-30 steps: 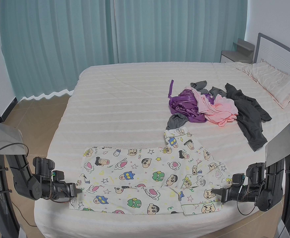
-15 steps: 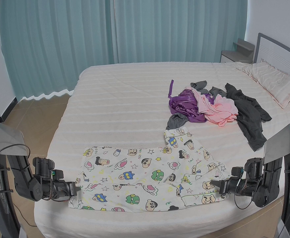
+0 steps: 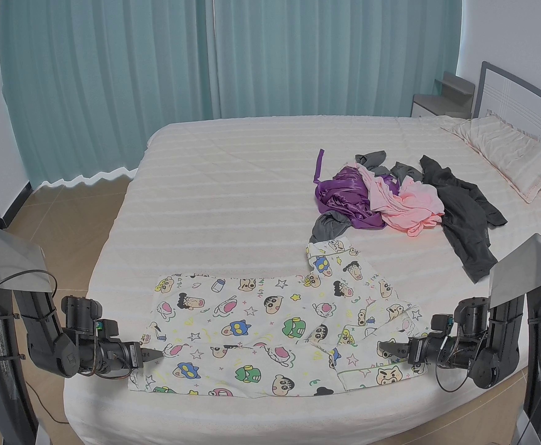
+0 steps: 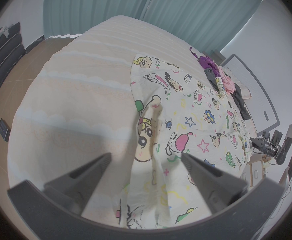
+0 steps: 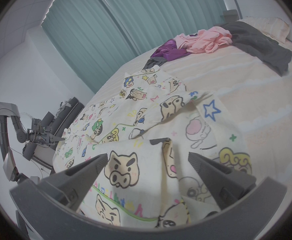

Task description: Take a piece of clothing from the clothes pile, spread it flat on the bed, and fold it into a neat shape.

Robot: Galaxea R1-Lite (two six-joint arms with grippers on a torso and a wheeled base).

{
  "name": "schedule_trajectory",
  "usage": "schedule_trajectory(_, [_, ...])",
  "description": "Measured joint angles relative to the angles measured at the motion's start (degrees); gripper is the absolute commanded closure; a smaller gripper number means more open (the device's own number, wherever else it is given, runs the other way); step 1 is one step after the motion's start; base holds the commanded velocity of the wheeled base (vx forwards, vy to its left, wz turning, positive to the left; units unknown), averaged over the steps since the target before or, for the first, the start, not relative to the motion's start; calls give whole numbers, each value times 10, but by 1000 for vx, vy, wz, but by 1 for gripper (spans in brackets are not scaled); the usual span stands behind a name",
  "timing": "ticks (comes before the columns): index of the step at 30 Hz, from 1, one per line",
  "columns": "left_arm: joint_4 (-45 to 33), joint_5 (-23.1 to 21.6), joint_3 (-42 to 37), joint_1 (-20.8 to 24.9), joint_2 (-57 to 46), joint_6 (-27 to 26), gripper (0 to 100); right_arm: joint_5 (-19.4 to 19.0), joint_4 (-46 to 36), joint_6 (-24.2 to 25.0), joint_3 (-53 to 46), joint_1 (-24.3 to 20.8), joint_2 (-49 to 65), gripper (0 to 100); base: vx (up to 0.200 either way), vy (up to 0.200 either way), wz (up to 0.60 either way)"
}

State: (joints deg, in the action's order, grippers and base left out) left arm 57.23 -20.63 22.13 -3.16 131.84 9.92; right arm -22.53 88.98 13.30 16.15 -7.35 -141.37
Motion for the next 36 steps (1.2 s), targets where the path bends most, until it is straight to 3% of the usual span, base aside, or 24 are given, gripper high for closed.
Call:
schedule_trajectory(4, [-1, 0, -4, -8, -3, 1, 0, 36, 0, 5, -10, 3, 11, 0, 0, 0, 0])
schedule_trajectory(10, [-7, -7, -9, -47, -33, 4, 0, 52, 0, 49, -39, 7, 46, 0, 0, 0, 0])
schedule_trajectory(15, [-10, -38, -3, -71, -61, 17, 0, 76, 0, 77, -57, 6, 70, 0, 0, 0, 0])
schedule_trajectory(20, [-9, -42, 14, -77, -74, 89, 0, 79, 0, 83, -62, 5, 80, 0, 0, 0, 0])
schedule_trajectory(25, [-8, -43, 36, -77, -82, 162, 0, 80, 0, 93, -64, 1, 84, 0, 200, 0, 0])
schedule_trajectory(36, [-5, -44, 49, -73, -84, 167, 0, 81, 0, 95, -67, -9, 86, 0, 18, 0, 0])
